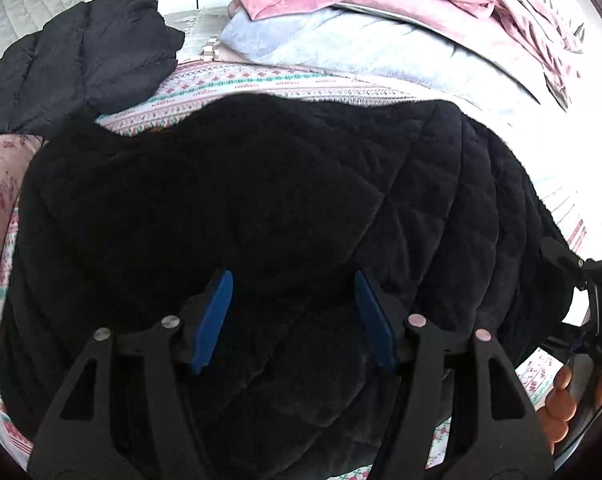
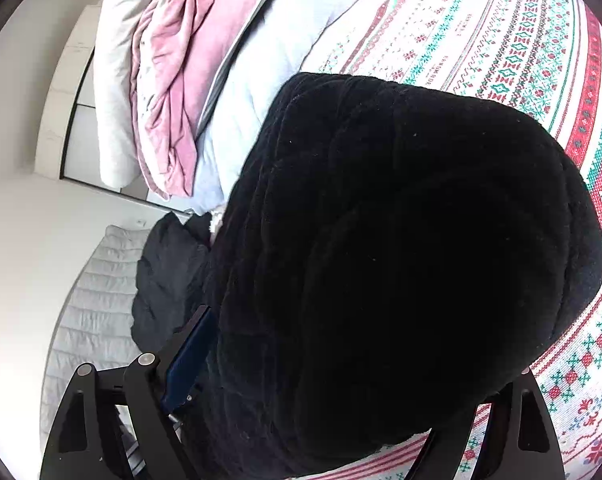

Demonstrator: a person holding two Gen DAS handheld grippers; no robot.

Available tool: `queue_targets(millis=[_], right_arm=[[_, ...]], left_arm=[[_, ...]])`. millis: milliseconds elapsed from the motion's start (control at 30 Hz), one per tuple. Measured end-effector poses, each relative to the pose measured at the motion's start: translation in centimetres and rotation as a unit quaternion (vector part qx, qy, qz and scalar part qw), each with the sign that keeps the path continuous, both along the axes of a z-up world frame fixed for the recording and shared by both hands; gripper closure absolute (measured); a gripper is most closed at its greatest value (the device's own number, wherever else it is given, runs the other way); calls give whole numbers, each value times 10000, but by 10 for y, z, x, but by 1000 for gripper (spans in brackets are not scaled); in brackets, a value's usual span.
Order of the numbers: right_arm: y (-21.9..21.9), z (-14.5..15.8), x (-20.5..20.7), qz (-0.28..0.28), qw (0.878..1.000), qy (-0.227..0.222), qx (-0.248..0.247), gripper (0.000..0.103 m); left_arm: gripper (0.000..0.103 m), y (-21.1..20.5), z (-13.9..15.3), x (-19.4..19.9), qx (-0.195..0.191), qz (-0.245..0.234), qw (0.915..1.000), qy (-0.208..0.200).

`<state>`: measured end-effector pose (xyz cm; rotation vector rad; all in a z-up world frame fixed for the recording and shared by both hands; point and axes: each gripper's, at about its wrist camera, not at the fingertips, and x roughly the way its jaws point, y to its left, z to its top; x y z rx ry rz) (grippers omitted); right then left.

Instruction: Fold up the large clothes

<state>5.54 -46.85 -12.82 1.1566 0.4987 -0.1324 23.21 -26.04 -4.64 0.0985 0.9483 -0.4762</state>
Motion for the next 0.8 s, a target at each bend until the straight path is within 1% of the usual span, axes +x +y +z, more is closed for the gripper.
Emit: queue_targets(millis=[33,100,167,233,300,400,467,500,600,700,800], right_arm=[[0,2,0,5,10000,-54,34,14],[-2,4,-4,-20,9999,-102,103,14],[-4,2,-6,-67,9998,-69,153,14],[-4,1,-6,-127,9997,-50,186,14],[-3,2,-7,-154,9996,-74,204,14],[-1,6,-10,-126,9995,-183,203,14],[1,12,-9,-104,9996,-261,88,14],[3,15,-9,-98,9995,-291,3,14],[8,21,-8,-94,9993,-302,-188,14],[9,21,-8,-145,9993,-285,-209,14],[14,25,-6,-157,9987,-325,-365,14]], left_arm=[[38,1,4,3,-38,13,10000,-57],[38,3,13,15,14,102,9998,-182],[38,2,19,28,-25,214,9996,-187],[38,0,17,44,-158,180,9997,16],[38,-6,7,59,-256,124,9992,289],[36,-17,-12,74,-104,159,9984,526],[35,-21,-15,84,-161,272,9967,745],[35,-23,-13,87,-187,326,9963,772],[35,-28,-6,94,-88,432,9973,596],[34,-32,-14,101,-128,450,9968,648],[33,-35,-24,105,-50,440,9968,666]])
